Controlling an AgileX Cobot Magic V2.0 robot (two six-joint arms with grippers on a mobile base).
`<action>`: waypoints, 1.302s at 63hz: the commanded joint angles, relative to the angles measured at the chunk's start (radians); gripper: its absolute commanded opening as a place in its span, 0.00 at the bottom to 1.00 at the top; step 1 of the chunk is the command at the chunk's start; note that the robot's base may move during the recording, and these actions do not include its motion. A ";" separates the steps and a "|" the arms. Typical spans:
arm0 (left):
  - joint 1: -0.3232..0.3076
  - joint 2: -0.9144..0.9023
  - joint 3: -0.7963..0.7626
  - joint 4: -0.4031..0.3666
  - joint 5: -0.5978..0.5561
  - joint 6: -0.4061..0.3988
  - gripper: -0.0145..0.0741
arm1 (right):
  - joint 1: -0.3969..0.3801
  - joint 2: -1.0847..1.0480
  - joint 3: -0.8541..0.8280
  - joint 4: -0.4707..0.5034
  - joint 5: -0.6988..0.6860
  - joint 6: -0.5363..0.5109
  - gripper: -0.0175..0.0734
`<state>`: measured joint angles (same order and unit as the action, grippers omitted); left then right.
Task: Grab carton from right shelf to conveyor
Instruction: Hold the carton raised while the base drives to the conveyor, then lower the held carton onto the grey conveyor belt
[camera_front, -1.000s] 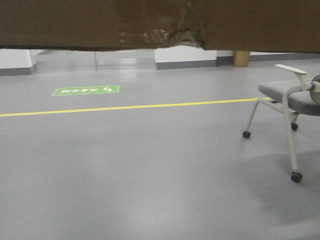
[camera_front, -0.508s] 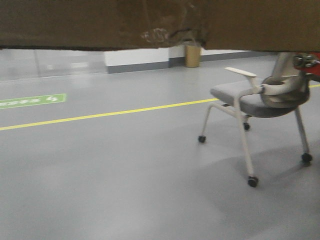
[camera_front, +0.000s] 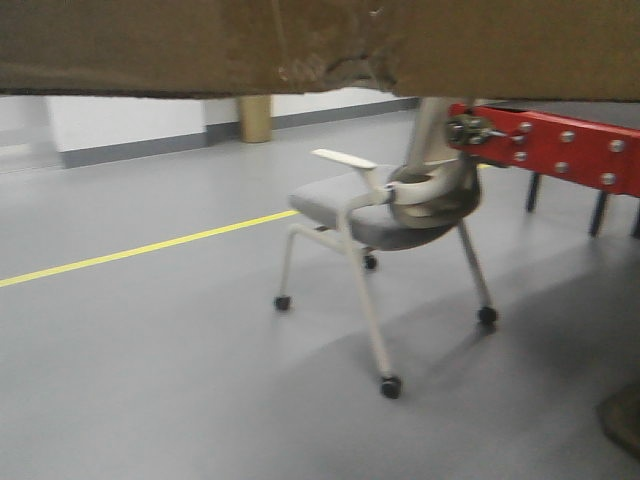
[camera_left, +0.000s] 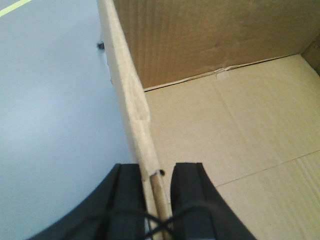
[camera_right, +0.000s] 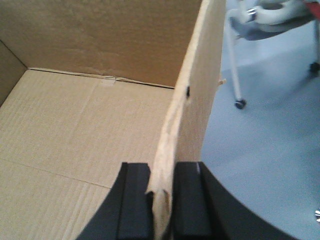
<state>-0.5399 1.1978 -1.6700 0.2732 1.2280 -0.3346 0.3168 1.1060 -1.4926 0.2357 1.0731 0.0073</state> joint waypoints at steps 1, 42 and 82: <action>-0.006 -0.013 -0.006 0.031 -0.007 0.009 0.15 | -0.004 -0.010 -0.004 -0.009 -0.058 -0.016 0.12; -0.006 -0.013 -0.006 0.095 -0.007 0.009 0.15 | -0.004 -0.010 -0.004 -0.009 -0.058 -0.016 0.12; -0.006 -0.013 -0.006 0.297 -0.007 0.009 0.15 | -0.004 -0.010 -0.004 -0.009 -0.060 -0.016 0.12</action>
<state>-0.5545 1.2012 -1.6700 0.4424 1.2039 -0.3346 0.3190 1.1060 -1.4926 0.2597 1.0411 0.0073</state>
